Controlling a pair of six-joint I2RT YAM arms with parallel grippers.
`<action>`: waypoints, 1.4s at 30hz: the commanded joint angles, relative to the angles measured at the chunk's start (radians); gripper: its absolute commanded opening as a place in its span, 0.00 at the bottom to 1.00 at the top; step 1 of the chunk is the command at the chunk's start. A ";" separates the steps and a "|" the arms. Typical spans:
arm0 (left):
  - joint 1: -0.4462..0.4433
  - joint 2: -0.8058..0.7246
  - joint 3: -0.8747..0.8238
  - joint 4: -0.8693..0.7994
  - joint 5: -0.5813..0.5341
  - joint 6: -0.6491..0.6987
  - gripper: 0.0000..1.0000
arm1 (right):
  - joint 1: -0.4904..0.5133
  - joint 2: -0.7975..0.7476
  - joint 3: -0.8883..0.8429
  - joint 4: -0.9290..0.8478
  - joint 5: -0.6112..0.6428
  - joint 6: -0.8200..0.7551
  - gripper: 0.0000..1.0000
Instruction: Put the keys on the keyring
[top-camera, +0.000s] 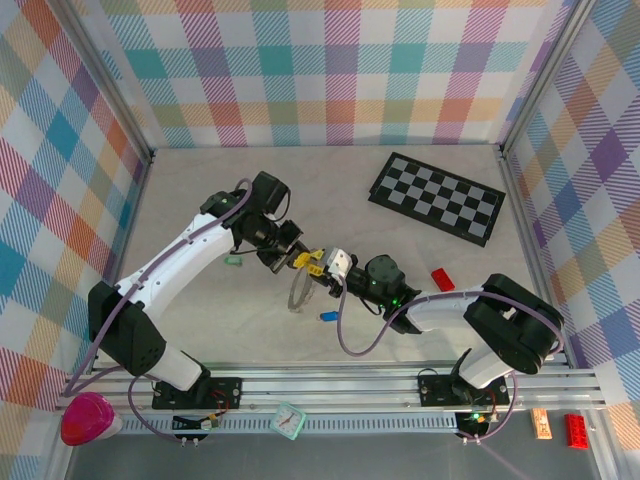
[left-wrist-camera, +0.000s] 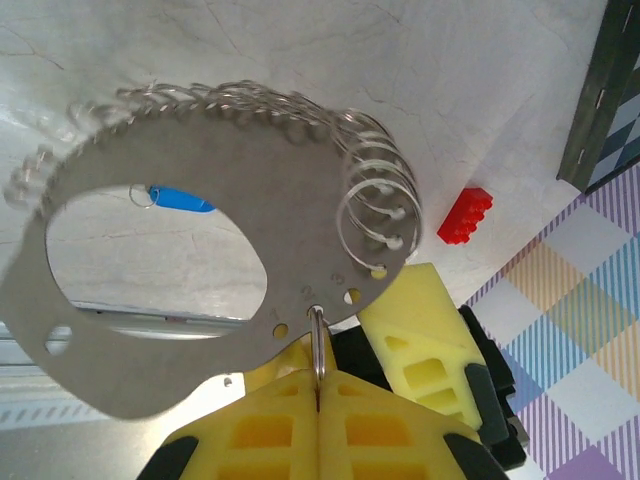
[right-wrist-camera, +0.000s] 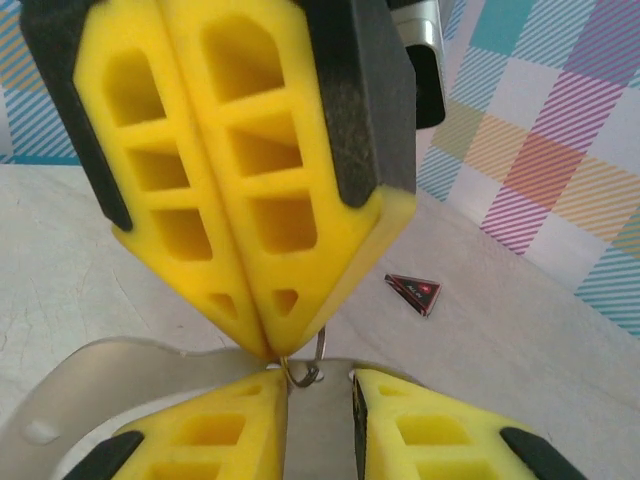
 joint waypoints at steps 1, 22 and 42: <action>0.008 -0.035 -0.019 -0.011 0.048 -0.037 0.00 | 0.006 -0.006 0.009 0.056 -0.030 -0.005 0.22; 0.055 -0.167 -0.074 0.262 -0.169 0.151 0.60 | -0.007 -0.003 0.037 0.020 -0.041 0.027 0.00; 0.095 -0.451 -0.685 0.979 -0.186 1.810 0.48 | -0.233 -0.114 0.168 -0.399 -0.568 0.036 0.00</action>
